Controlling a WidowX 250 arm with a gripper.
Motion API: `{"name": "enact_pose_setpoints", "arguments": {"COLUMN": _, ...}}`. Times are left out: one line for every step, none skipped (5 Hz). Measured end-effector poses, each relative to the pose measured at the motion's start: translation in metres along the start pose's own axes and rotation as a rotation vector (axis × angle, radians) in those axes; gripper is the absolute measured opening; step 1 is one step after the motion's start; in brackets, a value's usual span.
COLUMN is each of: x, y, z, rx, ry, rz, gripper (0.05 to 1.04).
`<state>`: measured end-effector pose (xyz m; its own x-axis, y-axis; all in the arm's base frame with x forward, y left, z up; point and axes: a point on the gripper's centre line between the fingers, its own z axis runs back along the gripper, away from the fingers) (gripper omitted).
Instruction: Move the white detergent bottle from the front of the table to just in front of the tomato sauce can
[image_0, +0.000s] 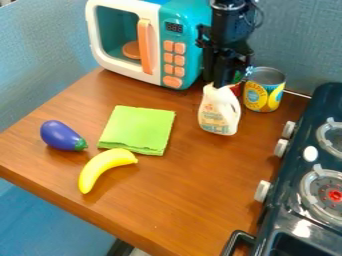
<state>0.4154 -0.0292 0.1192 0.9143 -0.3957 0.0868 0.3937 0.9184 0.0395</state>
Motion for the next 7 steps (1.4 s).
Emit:
{"name": "enact_pose_setpoints", "arguments": {"x": 0.004, "y": 0.000, "z": -0.009, "rx": -0.004, "ry": 0.010, "rz": -0.019, "gripper": 0.260}}
{"name": "enact_pose_setpoints", "arguments": {"x": 0.008, "y": -0.005, "z": -0.013, "rx": -0.028, "ry": 0.024, "rz": -0.016, "gripper": 0.260}}
{"name": "enact_pose_setpoints", "arguments": {"x": 0.009, "y": -0.007, "z": -0.013, "rx": -0.043, "ry": 0.027, "rz": -0.004, "gripper": 0.317}}
{"name": "enact_pose_setpoints", "arguments": {"x": 0.007, "y": -0.007, "z": -0.015, "rx": -0.051, "ry": 0.044, "rz": 0.007, "gripper": 0.610}}
{"name": "enact_pose_setpoints", "arguments": {"x": 0.008, "y": -0.008, "z": -0.015, "rx": -0.049, "ry": 0.042, "rz": 0.017, "gripper": 0.912}}
{"name": "enact_pose_setpoints", "arguments": {"x": 0.005, "y": -0.009, "z": -0.016, "rx": -0.049, "ry": 0.041, "rz": 0.025, "gripper": 1.010}}
{"name": "enact_pose_setpoints", "arguments": {"x": -0.008, "y": -0.011, "z": 0.009, "rx": -0.033, "ry": -0.017, "rz": 0.040, "gripper": 1.006}}
